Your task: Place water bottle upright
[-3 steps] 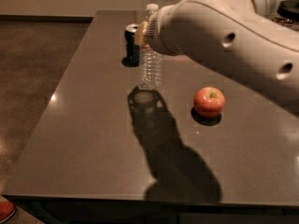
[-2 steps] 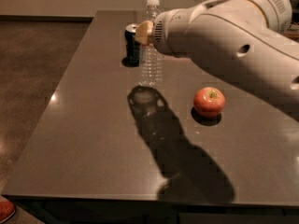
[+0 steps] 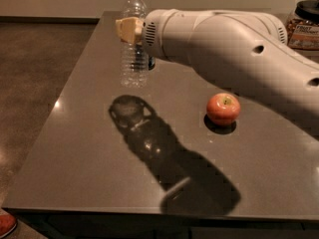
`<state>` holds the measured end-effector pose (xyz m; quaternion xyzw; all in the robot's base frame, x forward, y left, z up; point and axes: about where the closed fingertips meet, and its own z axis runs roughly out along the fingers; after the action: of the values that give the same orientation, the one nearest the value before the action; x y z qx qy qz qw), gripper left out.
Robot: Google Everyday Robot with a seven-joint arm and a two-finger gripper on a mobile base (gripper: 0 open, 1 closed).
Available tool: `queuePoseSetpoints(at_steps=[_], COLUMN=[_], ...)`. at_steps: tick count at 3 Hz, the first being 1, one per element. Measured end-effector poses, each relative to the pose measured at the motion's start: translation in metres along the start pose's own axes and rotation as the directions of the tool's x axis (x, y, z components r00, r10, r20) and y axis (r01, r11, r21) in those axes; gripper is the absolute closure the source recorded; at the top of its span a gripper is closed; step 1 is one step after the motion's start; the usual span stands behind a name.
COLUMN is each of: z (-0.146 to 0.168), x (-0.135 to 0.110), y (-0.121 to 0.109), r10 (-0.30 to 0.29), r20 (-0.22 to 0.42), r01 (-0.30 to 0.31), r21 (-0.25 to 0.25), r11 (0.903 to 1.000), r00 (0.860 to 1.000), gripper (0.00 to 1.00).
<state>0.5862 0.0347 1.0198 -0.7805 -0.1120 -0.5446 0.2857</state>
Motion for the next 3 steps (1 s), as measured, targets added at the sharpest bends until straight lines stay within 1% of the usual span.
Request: queuePoseSetpoints(at_steps=[1,2,3], z=[-0.0029,-0.0062,-0.0067], x=[-0.0008,0.0,0.0016], y=[-0.0111,-0.0187,-0.0206], r10=[-0.127,-0.205,-0.2], r20=[-0.039,-0.05,-0.069], r01=[0.128,0.207,0.203], r21=[0.03,0.035,0.037], r11=[0.9913,0.9777,0.9785], r00=[0.991,0.977,0.977], gripper=[1.0,1.0,1.0])
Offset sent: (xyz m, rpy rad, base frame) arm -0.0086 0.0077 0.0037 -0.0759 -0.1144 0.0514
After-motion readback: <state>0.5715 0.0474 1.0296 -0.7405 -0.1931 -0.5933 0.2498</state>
